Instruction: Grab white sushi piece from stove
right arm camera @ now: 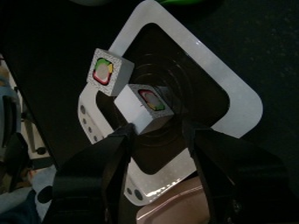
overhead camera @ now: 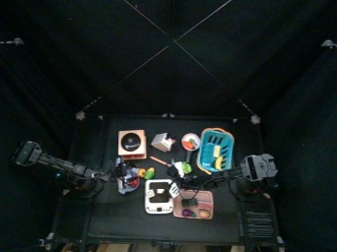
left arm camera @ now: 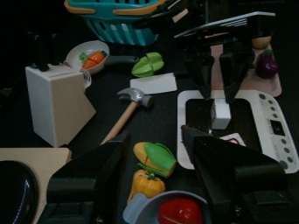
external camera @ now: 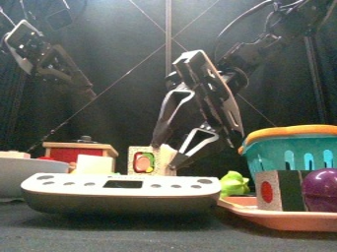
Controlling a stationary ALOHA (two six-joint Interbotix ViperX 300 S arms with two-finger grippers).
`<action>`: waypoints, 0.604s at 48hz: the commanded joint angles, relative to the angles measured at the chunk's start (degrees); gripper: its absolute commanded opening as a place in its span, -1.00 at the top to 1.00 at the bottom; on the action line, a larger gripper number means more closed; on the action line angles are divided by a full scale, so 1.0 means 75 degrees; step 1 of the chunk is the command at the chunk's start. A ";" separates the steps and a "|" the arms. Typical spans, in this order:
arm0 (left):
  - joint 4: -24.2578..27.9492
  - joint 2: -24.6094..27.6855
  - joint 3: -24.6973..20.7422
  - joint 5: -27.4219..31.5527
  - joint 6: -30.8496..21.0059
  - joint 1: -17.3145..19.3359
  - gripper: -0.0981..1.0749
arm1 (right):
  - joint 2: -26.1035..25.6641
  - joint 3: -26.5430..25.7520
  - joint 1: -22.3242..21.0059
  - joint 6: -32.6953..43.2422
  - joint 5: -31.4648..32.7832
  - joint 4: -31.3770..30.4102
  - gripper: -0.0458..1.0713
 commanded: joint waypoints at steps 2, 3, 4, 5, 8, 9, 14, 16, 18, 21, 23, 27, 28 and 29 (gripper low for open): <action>-0.0164 0.0012 -0.0105 -0.0023 -0.0012 0.0012 -0.64 | -0.0328 -0.0199 0.0000 -0.0047 0.0023 -0.0164 -0.57; -0.0211 0.0012 -0.0105 -0.0023 -0.0012 0.0012 -0.64 | -0.0363 -0.0211 0.0012 -0.0059 0.0023 -0.0211 -0.57; -0.0258 0.0000 -0.0105 -0.0023 0.0000 0.0012 -0.64 | -0.0387 -0.0211 0.0012 -0.0070 0.0023 -0.0258 -0.57; -0.0316 0.0012 -0.0117 -0.0023 0.0012 0.0000 -0.64 | -0.0434 -0.0211 0.0012 -0.0070 0.0023 -0.0328 -0.57; -0.0516 0.0012 -0.0141 -0.0023 0.0023 0.0000 -0.64 | -0.0551 -0.0199 -0.0023 -0.0070 0.0023 -0.0621 -0.57; -0.0598 0.0012 -0.0164 -0.0023 0.0023 0.0012 -0.64 | -0.0598 -0.0199 -0.0035 -0.0070 0.0023 -0.0715 -0.57; -0.1148 0.0000 -0.0316 -0.0082 0.0059 -0.0012 -0.64 | -0.0809 -0.0164 -0.0035 -0.0070 0.0023 -0.1242 -0.57; -0.1383 0.0000 -0.0410 -0.0141 0.0082 -0.0023 -0.64 | -0.0879 -0.0152 -0.0047 -0.0059 0.0023 -0.1406 -0.57; -0.1699 0.0012 -0.0551 -0.0246 0.0105 -0.0023 -0.64 | -0.0949 -0.0152 -0.0070 -0.0070 0.0023 -0.1559 -0.57; -0.2063 0.0012 -0.0762 -0.0398 0.0164 -0.0023 -0.64 | -0.1055 -0.0141 -0.0117 -0.0070 0.0023 -0.1770 -0.57; -0.2297 0.0012 -0.0902 -0.0492 0.0246 -0.0047 -0.64 | -0.1113 -0.0117 -0.0152 -0.0070 0.0023 -0.1910 -0.57; -0.2848 0.0012 -0.1219 -0.0598 0.0586 -0.0094 -0.64 | -0.1254 -0.0070 -0.0223 -0.0070 0.0012 -0.2180 -0.57; -0.2977 0.0012 -0.1289 -0.0586 0.0691 -0.0117 -0.64 | -0.1301 -0.0059 -0.0246 -0.0070 0.0000 -0.2238 -0.57; -0.3105 0.0012 -0.1336 -0.0586 0.0809 -0.0129 -0.64 | -0.1336 -0.0023 -0.0258 -0.0070 -0.0023 -0.2320 -0.57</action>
